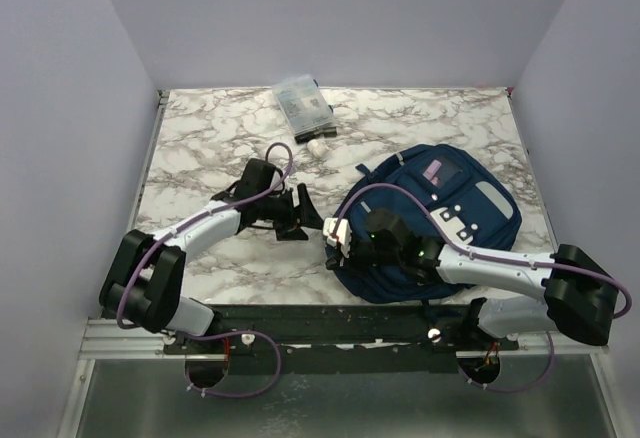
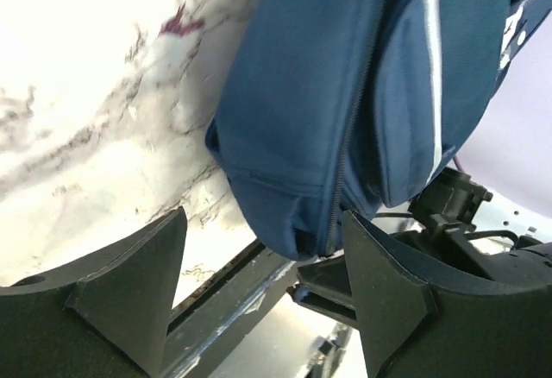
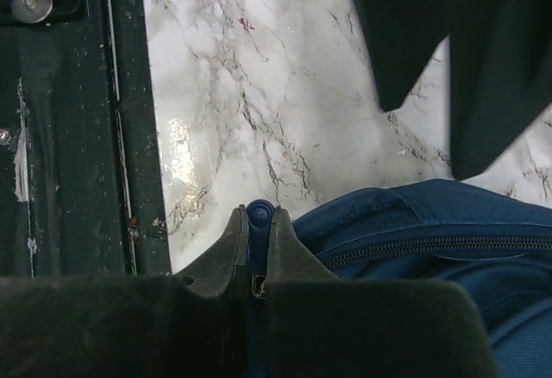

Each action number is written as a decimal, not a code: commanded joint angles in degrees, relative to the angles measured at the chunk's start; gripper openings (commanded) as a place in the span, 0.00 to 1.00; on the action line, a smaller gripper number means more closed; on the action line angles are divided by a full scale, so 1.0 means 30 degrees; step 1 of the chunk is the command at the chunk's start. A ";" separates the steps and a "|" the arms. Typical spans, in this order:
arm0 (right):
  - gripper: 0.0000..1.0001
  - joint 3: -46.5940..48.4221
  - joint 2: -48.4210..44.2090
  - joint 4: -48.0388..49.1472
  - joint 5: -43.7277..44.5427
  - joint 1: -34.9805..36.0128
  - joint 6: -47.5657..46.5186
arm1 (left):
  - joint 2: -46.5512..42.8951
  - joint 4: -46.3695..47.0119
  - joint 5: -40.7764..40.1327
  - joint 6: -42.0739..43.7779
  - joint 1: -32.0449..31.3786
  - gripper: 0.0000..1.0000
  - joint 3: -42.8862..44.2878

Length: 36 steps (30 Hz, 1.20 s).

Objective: Pack the student bag
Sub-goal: Zip the student bag at the center of the board.

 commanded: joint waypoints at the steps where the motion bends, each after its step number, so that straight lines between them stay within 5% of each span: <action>1: 0.01 -0.0271 -0.0891 0.1445 -0.0781 0.0204 -0.0049 | -0.0715 0.6074 0.0315 -0.3947 -0.0701 0.74 -0.2599; 8: 0.01 -0.0227 -0.0711 0.1651 -0.0765 0.0204 -0.0274 | 0.2034 0.7783 0.0718 -0.5046 -0.2367 0.64 -0.1744; 18: 0.01 0.0500 0.0357 0.1213 -0.1027 0.0221 -0.1024 | 0.5073 0.5718 0.1560 -0.2352 -0.1149 0.00 0.1793; 25: 0.01 0.2025 0.1962 -0.4665 0.1566 0.3053 -0.3420 | 0.5860 -0.3499 0.0547 0.3964 0.0723 0.00 0.8152; 30: 0.01 0.1855 0.1727 -0.6441 0.3585 0.4665 -0.2604 | 0.6386 -0.5833 0.0820 0.5799 0.1479 0.00 1.0264; 36: 0.01 -0.0115 -0.1122 -0.6455 0.5378 0.4671 -0.1753 | 0.5920 -0.6108 0.0268 0.6085 0.1562 0.00 0.9364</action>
